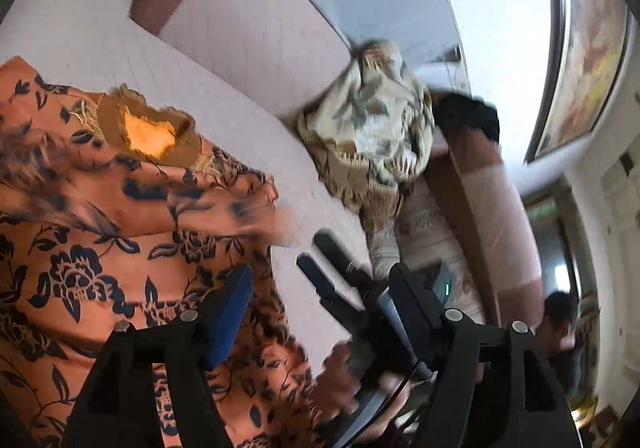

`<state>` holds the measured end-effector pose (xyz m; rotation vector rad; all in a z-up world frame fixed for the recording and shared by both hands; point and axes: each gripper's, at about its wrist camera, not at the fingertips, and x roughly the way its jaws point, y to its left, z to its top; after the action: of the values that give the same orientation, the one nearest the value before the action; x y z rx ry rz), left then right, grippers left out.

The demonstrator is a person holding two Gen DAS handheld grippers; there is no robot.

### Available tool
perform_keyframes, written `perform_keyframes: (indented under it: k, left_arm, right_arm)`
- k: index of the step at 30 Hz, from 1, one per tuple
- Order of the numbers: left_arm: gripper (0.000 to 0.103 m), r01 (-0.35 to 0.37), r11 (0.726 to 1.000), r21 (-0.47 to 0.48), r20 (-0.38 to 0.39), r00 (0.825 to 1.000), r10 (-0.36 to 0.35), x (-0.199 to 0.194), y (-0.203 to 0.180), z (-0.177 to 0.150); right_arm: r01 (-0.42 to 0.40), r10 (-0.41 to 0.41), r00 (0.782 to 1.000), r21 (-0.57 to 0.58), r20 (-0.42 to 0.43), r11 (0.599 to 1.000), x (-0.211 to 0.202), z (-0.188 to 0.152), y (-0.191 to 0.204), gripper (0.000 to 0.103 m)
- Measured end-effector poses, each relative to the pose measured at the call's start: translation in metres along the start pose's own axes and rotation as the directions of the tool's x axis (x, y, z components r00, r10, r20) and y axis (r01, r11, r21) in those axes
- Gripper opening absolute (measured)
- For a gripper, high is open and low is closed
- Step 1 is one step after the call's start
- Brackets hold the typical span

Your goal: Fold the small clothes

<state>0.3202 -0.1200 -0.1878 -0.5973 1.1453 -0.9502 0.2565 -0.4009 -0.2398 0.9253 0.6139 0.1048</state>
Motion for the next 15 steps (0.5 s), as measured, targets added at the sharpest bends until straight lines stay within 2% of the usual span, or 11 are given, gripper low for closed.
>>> perform_keyframes:
  k: [1, 3, 5, 6, 8, 9, 10, 12, 13, 15]
  left_arm:
    - [0.071, -0.026, 0.999, 0.018, 0.025, 0.999, 0.026, -0.009, -0.001, 0.001]
    - [0.073, -0.072, 0.997, 0.025, 0.095, 0.993, 0.069, -0.032, 0.004, 0.005]
    - [0.079, -0.142, 0.99, 0.017, 0.202, 0.97, 0.136, -0.06, 0.018, 0.016]
    - [0.081, -0.202, 0.979, -0.001, 0.249, 0.948, 0.196, -0.072, 0.028, 0.021]
    - [0.081, -0.323, 0.942, -0.095, 0.307, 0.89, 0.337, -0.093, 0.058, 0.031]
    - [0.081, -0.351, 0.926, -0.138, 0.319, 0.869, 0.377, -0.098, 0.072, 0.035]
    - [0.081, -0.387, 0.903, -0.186, 0.328, 0.842, 0.428, -0.105, 0.089, 0.038]
    - [0.081, -0.466, 0.84, -0.277, 0.317, 0.781, 0.538, -0.116, 0.119, 0.038]
    - [0.081, -0.468, 0.825, -0.317, 0.308, 0.772, 0.556, -0.123, 0.133, 0.036]
    - [0.081, -0.44, 0.816, -0.375, 0.294, 0.779, 0.554, -0.129, 0.155, 0.034]
  right_arm:
    - [-0.04, 0.042, 0.999, 0.069, -0.034, 0.997, 0.003, 0.004, -0.009, 0.083]
    - [-0.064, 0.076, 0.994, 0.152, -0.078, 0.986, 0.007, 0.006, -0.02, 0.083]
    - [-0.046, 0.078, 0.987, 0.214, -0.142, 0.976, 0.019, 0.004, -0.03, 0.084]
    - [-0.05, 0.09, 0.983, 0.232, -0.163, 0.971, 0.024, 0.001, -0.032, 0.084]
    - [-0.052, 0.107, 0.973, 0.262, -0.203, 0.964, 0.038, -0.006, -0.033, 0.084]
    - [-0.048, 0.107, 0.969, 0.256, -0.222, 0.965, 0.045, -0.009, -0.031, 0.084]
    - [-0.04, 0.096, 0.967, 0.232, -0.236, 0.972, 0.053, -0.011, -0.026, 0.084]
    - [-0.003, 0.05, 0.969, 0.19, -0.243, 0.982, 0.067, -0.015, -0.019, 0.084]
    - [0.004, 0.043, 0.967, 0.181, -0.252, 0.983, 0.078, -0.019, -0.018, 0.084]
    - [0.026, 0.026, 0.96, 0.18, -0.28, 0.983, 0.096, -0.026, -0.016, 0.082]
